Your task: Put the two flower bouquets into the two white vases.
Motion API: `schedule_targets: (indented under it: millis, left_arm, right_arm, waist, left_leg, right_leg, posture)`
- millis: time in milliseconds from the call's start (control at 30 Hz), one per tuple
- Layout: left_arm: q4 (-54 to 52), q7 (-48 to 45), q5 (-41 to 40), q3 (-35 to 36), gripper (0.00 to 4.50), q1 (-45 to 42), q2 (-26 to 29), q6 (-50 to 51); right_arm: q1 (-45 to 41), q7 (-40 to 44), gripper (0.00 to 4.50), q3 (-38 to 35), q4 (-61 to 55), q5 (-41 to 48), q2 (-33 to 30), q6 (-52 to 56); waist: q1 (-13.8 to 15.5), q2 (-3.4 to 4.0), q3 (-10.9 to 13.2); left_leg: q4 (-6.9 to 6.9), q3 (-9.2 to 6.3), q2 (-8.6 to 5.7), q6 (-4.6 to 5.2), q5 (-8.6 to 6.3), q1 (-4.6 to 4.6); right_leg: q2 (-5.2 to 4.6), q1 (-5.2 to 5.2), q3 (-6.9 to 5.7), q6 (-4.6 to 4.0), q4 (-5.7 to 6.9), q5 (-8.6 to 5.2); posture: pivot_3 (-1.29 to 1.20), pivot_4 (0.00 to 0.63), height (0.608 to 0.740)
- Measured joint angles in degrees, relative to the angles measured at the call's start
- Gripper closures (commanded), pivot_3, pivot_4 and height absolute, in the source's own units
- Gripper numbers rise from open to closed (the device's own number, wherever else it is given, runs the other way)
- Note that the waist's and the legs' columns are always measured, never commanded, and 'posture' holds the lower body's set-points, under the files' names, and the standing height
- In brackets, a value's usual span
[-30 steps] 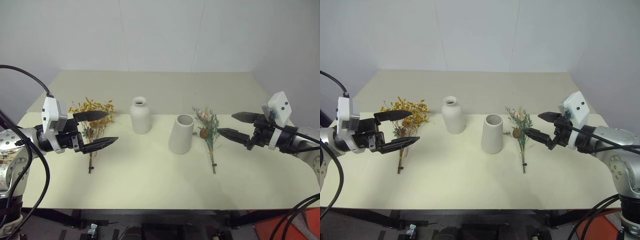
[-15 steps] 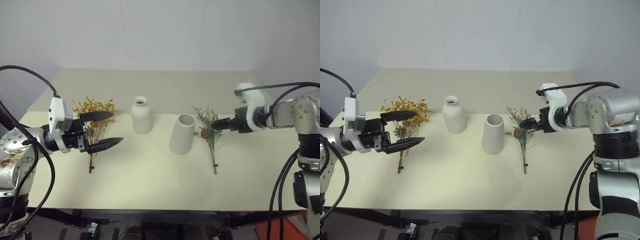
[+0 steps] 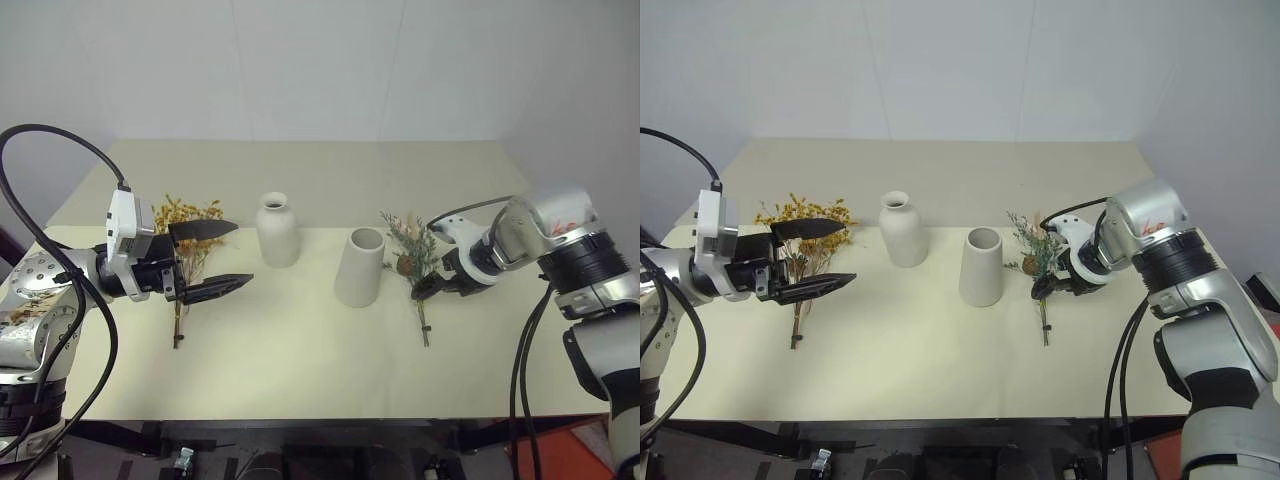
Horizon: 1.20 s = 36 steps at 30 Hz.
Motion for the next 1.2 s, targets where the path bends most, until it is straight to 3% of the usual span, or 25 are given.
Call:
schedule_targets:
  millis: [467, 567, 933, 1200]
  left_arm:
    - [0.6, -0.7, 0.0, -0.3, 0.01, -0.2, 0.0, 0.0]
    - [0.5, -0.6, 0.0, -0.3, 0.0, 0.2, 0.0, 0.0]
    - [-0.4, -0.1, 0.0, -0.1, 0.0, 0.9, 0.0, 0.0]
    - [1.0, 0.3, 0.5, -1.5, 0.0, -2.2, -0.8, -0.2]
  right_arm:
    - [-2.7, 11.0, 0.0, 7.6, 14.6, -12.0, 8.1, -9.6]
    - [-3.9, 12.2, 0.55, 6.9, 19.6, -15.0, 10.3, -12.8]
    - [-5.1, 16.9, 4.38, 4.9, 26.2, -23.0, 13.3, -17.0]
    - [-5.1, 15.7, 4.47, -1.2, 25.8, -24.2, 12.5, -15.4]
  waist:
    - [-0.2, 0.0, 0.0]
    - [-0.6, 0.0, 0.0]
    - [-1.3, 0.0, 0.0]
    - [-0.8, 0.02, 0.0]
  left_leg:
    - [0.0, 0.0, 0.0, -0.01, 0.01, -0.1]
    - [0.0, 0.0, 0.0, -0.02, 0.02, -0.01]
    - [-0.01, -0.02, 0.0, -0.03, 0.02, -0.02]
    - [0.0, -0.04, -0.06, -0.06, 0.04, -0.17]
  right_leg:
    - [0.0, -0.15, 0.01, -0.01, 0.09, 0.02]
    - [0.01, -0.08, 0.01, -0.02, 0.12, 0.02]
    - [0.03, -0.15, 0.03, -0.03, 0.19, 0.03]
    - [-0.02, -0.24, 0.01, -0.03, 0.19, 0.03]
  posture:
    - [0.0, 0.15, 0.74]
    - [0.0, 0.15, 0.74]
    - [0.0, 0.15, 0.74]
    - [0.0, 0.15, 0.74]
